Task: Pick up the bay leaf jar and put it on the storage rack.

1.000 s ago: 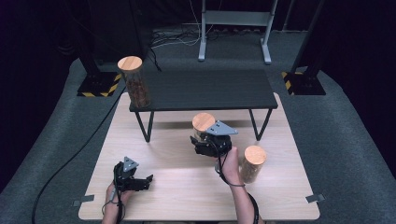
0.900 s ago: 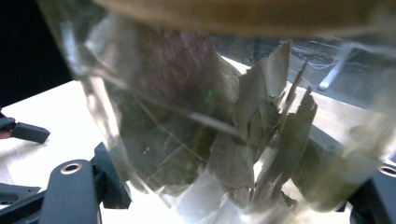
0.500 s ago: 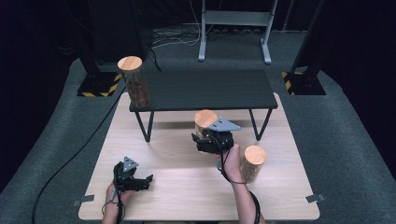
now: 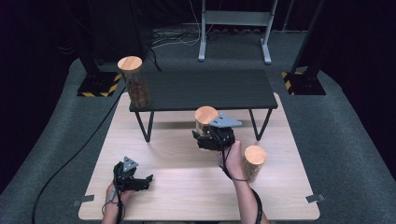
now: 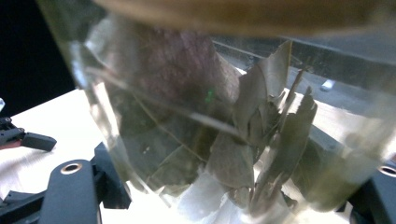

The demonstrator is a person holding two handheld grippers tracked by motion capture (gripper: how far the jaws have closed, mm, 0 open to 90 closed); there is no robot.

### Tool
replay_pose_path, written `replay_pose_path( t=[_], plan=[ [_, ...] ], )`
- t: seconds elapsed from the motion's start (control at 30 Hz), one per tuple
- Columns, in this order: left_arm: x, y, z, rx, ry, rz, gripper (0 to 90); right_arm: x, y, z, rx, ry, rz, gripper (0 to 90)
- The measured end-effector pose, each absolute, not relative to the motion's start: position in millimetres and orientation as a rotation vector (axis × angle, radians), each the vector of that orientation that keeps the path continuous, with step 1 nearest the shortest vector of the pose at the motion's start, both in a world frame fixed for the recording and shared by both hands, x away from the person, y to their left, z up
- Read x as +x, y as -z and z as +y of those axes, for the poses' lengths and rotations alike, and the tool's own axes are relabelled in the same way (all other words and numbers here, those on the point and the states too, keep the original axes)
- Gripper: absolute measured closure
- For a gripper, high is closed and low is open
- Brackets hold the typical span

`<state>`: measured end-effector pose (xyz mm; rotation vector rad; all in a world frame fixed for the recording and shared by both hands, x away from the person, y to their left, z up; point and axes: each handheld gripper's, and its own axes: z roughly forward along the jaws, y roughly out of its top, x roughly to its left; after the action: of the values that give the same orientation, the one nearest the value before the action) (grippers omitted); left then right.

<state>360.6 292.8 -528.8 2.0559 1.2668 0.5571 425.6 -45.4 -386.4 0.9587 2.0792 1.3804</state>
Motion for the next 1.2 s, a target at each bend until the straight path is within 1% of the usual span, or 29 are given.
replay_pose_path(
  t=[1.2],
  plan=[
    [361.0, 528.8, 293.1, 2.055, -0.551, 1.269, 0.8, 431.2, 342.2, -43.7, 0.916, -1.396, 2.072, 24.8]
  ],
)
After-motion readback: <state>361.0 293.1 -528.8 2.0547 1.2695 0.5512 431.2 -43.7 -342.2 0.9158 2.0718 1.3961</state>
